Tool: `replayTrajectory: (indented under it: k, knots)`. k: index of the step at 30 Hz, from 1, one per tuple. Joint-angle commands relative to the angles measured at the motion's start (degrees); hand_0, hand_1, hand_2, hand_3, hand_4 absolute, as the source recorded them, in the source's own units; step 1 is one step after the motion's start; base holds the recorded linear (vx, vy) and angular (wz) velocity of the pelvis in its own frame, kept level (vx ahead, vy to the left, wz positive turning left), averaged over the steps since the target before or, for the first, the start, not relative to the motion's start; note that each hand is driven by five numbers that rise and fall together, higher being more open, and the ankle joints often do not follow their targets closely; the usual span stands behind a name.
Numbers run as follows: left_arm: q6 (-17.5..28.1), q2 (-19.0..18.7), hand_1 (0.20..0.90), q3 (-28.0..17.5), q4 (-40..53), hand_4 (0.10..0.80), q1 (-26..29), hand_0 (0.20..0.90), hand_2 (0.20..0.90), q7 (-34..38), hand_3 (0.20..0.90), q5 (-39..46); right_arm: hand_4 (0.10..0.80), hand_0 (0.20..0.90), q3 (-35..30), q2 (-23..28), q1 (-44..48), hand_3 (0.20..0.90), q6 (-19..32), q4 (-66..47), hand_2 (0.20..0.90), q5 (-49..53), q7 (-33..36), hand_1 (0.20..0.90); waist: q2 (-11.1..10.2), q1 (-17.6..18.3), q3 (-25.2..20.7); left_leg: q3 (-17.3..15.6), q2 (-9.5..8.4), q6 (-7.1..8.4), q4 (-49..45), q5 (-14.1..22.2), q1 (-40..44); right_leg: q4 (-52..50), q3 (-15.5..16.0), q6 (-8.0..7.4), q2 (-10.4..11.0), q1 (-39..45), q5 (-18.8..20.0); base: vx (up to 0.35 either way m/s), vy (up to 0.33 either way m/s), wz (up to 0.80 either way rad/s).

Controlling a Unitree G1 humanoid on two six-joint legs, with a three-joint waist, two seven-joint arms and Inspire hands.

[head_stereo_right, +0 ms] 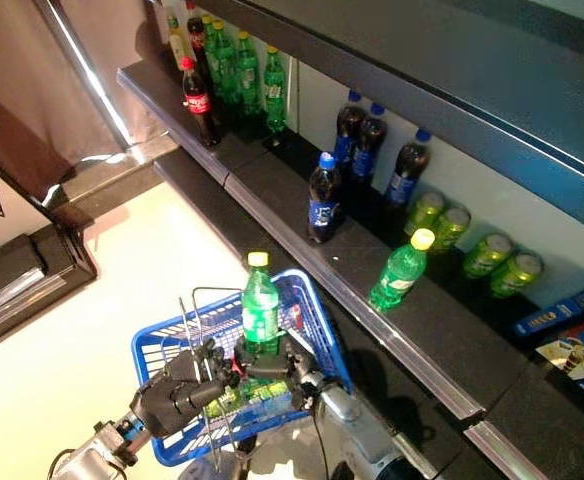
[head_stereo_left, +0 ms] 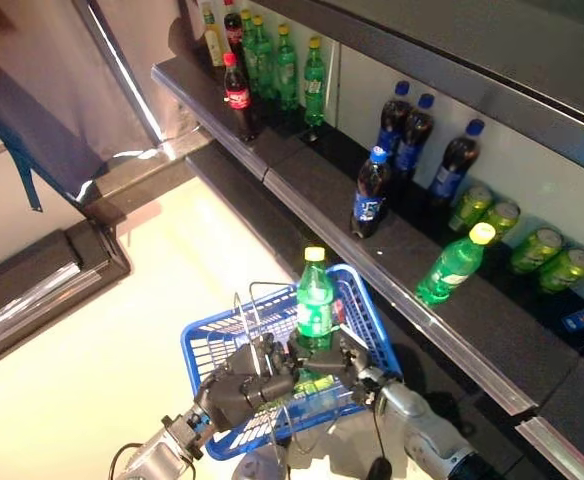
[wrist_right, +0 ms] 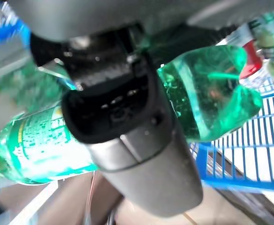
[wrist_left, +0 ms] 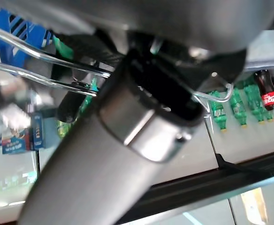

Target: Pick up the drink and place into the basket.

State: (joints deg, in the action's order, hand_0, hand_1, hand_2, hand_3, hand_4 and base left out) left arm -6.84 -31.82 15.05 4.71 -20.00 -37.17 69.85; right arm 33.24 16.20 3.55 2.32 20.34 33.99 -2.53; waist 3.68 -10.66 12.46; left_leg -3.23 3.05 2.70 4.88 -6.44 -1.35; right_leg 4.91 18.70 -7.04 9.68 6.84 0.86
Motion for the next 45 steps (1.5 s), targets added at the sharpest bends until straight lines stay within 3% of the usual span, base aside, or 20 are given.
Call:
replayTrajectory:
  k: [1,9,10,14,15,16,18,20,23,32,36,45]
  knots:
    - [7.05,2.96,0.3,-4.43,22.18,0.1,9.55,0.3,0.3,-16.81,0.2,9.41,0.1,0.3,2.04,-3.89,5.23,0.2,4.7,-5.28,0.3,4.16,-3.73,0.3,0.17,-0.7,-3.35,0.03,2.21,-1.15,-2.71,3.76,2.01,-2.0,-0.98,1.52,4.64,-3.39,4.22,-0.02,0.034,0.02]
    - [5.92,4.28,0.3,-4.19,21.87,0.1,9.33,0.3,0.3,-18.45,0.2,8.72,0.1,0.3,1.57,-5.49,4.27,0.2,2.11,-1.04,0.3,10.4,-5.87,0.3,0.52,-0.94,-2.09,0.72,2.01,-1.17,-2.84,3.55,1.42,-2.27,-1.09,1.71,4.73,-3.76,4.25,-0.008,0.014,0.07]
    - [5.17,5.0,0.3,-4.33,22.11,0.1,9.6,0.3,0.3,-18.63,0.2,8.61,0.1,0.3,0.56,-6.42,4.69,0.2,-0.67,0.88,0.3,11.82,-7.61,0.3,0.68,-1.1,-1.53,1.03,1.85,-1.21,-2.98,3.49,0.96,-2.41,-1.09,1.79,4.78,-4.04,4.23,-0.022,0.016,0.09]
    - [5.17,5.0,0.3,-4.33,22.11,0.1,9.6,0.3,0.3,-18.63,0.2,8.61,0.1,0.3,0.56,-6.42,4.69,0.2,-0.67,0.88,0.3,11.82,-7.61,0.3,0.68,-1.1,-1.53,1.03,1.85,-1.21,-2.98,3.49,0.96,-2.41,-1.09,1.79,4.78,-4.04,4.23,-0.013,0.007,0.04]
    - [4.68,5.31,0.3,-4.39,22.34,0.1,9.94,0.3,0.3,-18.84,0.2,8.47,0.1,0.3,0.93,-6.75,4.86,0.2,-2.99,1.95,0.3,12.18,-8.35,0.3,0.83,-1.28,-0.91,1.24,1.73,-1.21,-3.11,3.32,0.37,-2.66,-1.05,1.8,4.88,-4.54,4.33,-0.086,0.003,0.0]
    - [3.98,5.43,0.3,-4.05,22.59,0.1,10.77,0.3,0.3,-19.32,0.2,8.47,0.1,0.3,2.01,-7.49,5.54,0.2,-11.04,2.8,0.3,16.29,-14.43,0.3,0.96,-1.77,0.62,1.95,1.49,-1.16,-3.66,3.13,-0.64,-3.09,-0.91,1.85,4.94,-5.13,4.36,-0.102,-0.003,0.01]
    - [3.59,5.05,0.3,-3.74,22.8,0.1,11.37,0.3,0.3,-19.6,0.2,8.46,0.1,0.3,2.99,-7.41,6.57,0.2,-15.12,3.81,0.3,15.18,-17.35,0.3,0.88,-2.21,1.12,2.49,1.26,-1.21,-4.1,2.97,-1.52,-3.24,-0.72,1.93,5.01,-5.61,4.51,-0.049,-0.017,0.04]
    - [3.59,5.04,0.3,-3.73,22.8,0.1,11.39,0.3,0.3,-19.6,0.2,8.46,0.1,0.3,2.96,-7.42,6.6,0.2,-15.13,3.84,0.3,15.16,-17.38,0.3,0.88,-2.21,1.13,2.51,1.25,-1.21,-4.13,2.97,-1.55,-3.25,-0.71,1.93,5.02,-5.62,4.51,-0.005,-0.008,0.14]
    - [3.21,4.13,0.3,-2.76,23.01,0.1,12.58,0.3,0.3,-19.41,0.2,8.26,0.1,0.3,4.55,-8.1,8.51,0.2,-21.32,6.23,0.3,16.36,-21.13,0.3,0.7,-3.3,2.07,3.58,0.9,-1.29,-4.69,2.7,-2.53,-3.47,-0.24,1.98,5.03,-5.79,4.62,0.001,-0.029,0.11]
    - [2.49,3.15,0.3,-2.08,23.45,0.1,14.85,0.3,0.3,-18.63,0.2,8.99,0.1,0.3,4.14,-10.39,12.55,0.2,-30.21,11.25,0.3,21.51,-25.0,0.3,0.63,-5.01,3.98,5.01,0.24,-1.62,-5.17,2.12,-4.13,-3.72,0.41,2.02,4.93,-6.35,5.09,-0.011,-0.012,0.07]
    - [2.44,2.85,0.3,-1.83,23.55,0.1,15.61,0.3,0.3,-18.17,0.2,9.01,0.1,0.3,4.01,-11.91,12.95,0.2,-32.68,12.31,0.3,26.97,-22.19,0.3,0.37,-5.64,4.5,5.41,0.1,-1.74,-5.2,1.87,-4.62,-3.75,0.62,1.91,4.9,-6.54,5.33,-0.008,-0.016,0.13]
    - [1.02,2.81,0.3,-2.68,24.14,0.1,16.89,0.3,0.3,-17.28,0.2,9.65,0.1,0.3,-0.38,-14.12,14.11,0.2,-32.78,17.75,0.3,38.19,-13.2,0.3,0.26,-6.3,5.27,5.81,0.0,-1.88,-5.49,1.69,-5.32,-4.01,0.73,1.74,4.9,-6.98,5.64,-0.004,-0.002,0.02]
